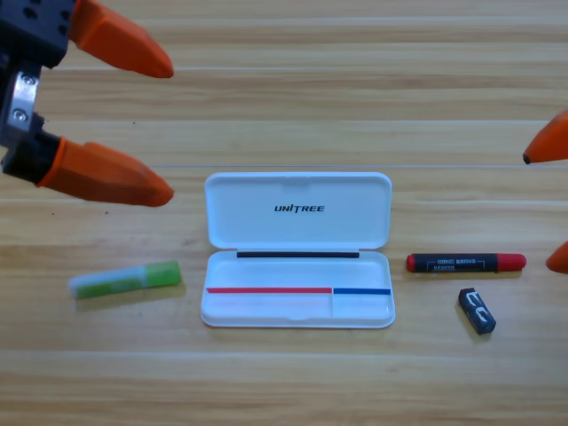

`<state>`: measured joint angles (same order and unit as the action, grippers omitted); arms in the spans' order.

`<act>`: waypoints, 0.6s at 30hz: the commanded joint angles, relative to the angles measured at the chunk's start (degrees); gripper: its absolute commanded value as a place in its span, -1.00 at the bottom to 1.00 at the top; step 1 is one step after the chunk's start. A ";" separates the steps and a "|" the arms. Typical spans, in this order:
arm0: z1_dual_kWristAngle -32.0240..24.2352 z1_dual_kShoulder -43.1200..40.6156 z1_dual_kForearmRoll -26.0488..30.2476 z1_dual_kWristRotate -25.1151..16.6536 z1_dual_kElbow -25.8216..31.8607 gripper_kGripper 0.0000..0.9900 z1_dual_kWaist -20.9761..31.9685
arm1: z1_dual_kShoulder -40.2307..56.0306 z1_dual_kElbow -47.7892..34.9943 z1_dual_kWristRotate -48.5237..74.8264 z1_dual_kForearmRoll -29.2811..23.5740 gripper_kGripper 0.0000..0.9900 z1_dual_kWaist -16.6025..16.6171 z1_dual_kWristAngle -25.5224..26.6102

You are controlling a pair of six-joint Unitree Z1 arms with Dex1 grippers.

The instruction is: Clean up eraser and pencils

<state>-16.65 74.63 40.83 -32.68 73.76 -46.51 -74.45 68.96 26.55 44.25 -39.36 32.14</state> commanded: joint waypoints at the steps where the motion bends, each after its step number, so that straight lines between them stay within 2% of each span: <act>1: 0.83 1.22 0.83 0.07 -0.90 0.98 -1.13 | -2.19 -1.37 -0.88 -1.09 0.98 -1.51 -1.73; 10: 2.06 0.43 1.35 -0.11 -1.60 0.98 -1.13 | -2.19 -1.46 -3.61 -1.09 0.98 -1.51 -2.78; 14: 8.30 0.61 2.50 -3.10 -1.60 0.98 -1.04 | -3.07 -1.81 -6.60 -1.09 0.98 -1.51 -5.86; 16: 14.98 1.31 2.85 -4.50 -1.60 0.98 -0.87 | -3.25 -1.90 -8.88 -0.92 0.98 -1.42 -8.49; 18: 21.14 2.10 2.94 -6.08 -1.60 0.98 0.54 | -3.42 -1.98 -11.96 -0.48 0.98 -1.42 -15.61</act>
<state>-4.12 74.63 43.30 -36.44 73.67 -46.54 -74.89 68.95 18.32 44.12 -39.42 25.52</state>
